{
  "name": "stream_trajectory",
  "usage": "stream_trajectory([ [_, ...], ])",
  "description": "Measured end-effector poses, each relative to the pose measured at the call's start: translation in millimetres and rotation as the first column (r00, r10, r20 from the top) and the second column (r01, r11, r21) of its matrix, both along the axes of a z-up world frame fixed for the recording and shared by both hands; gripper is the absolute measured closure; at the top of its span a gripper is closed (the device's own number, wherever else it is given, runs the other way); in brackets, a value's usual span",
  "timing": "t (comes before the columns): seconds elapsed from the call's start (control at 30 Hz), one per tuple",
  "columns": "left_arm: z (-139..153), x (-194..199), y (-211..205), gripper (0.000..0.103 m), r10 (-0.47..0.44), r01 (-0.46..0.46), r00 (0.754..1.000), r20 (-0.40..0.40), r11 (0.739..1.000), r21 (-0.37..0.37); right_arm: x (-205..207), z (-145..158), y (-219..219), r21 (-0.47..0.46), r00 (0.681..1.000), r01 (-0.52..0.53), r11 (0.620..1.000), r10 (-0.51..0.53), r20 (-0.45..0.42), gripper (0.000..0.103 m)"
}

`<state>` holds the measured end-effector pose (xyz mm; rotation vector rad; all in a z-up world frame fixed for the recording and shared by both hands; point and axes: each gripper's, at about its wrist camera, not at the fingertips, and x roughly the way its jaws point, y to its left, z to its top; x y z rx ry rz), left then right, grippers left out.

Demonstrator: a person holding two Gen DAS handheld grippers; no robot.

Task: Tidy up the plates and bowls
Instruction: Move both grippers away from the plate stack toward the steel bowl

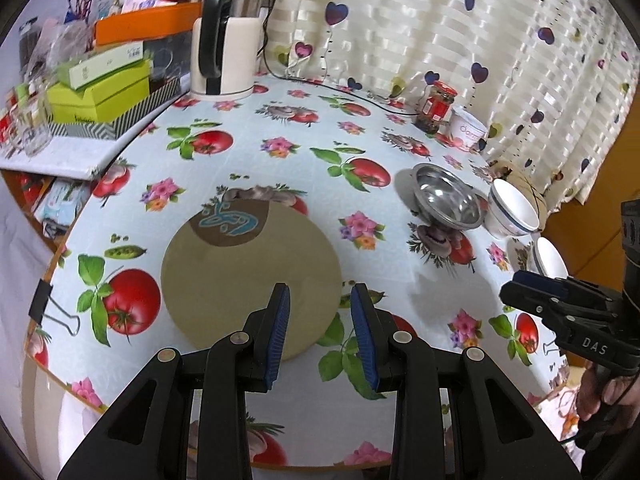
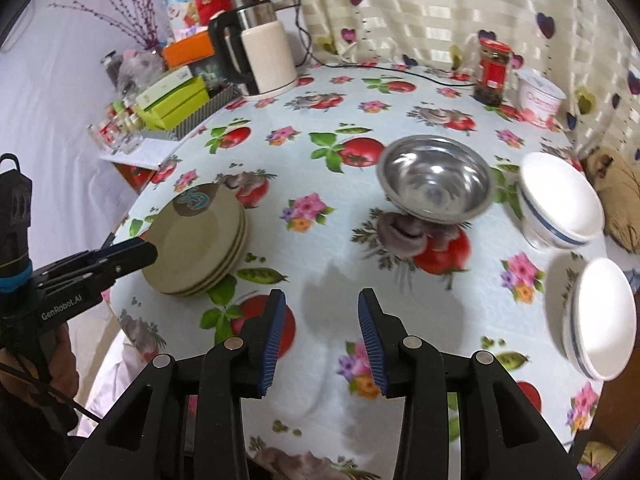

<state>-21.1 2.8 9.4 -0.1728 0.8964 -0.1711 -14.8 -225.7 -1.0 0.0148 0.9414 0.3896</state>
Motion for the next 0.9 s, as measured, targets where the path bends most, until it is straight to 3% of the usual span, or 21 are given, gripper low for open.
stream_trajectory([
  [0.53, 23.3, 17.6, -29.4, 0.071, -0.066, 0.064, 0.997, 0.047, 0.997, 0.053, -4.9, 19.5, -7.3, 0.015, 0.999, 0.010, 1.000, -0.011, 0.051, 0.066],
  [0.9, 23.7, 41.7, -53.5, 0.071, -0.120, 0.118, 0.992, 0.026, 0.991, 0.064, 10.5, 16.4, -26.1, 0.032, 0.997, 0.058, 0.998, -0.059, 0.052, 0.066],
])
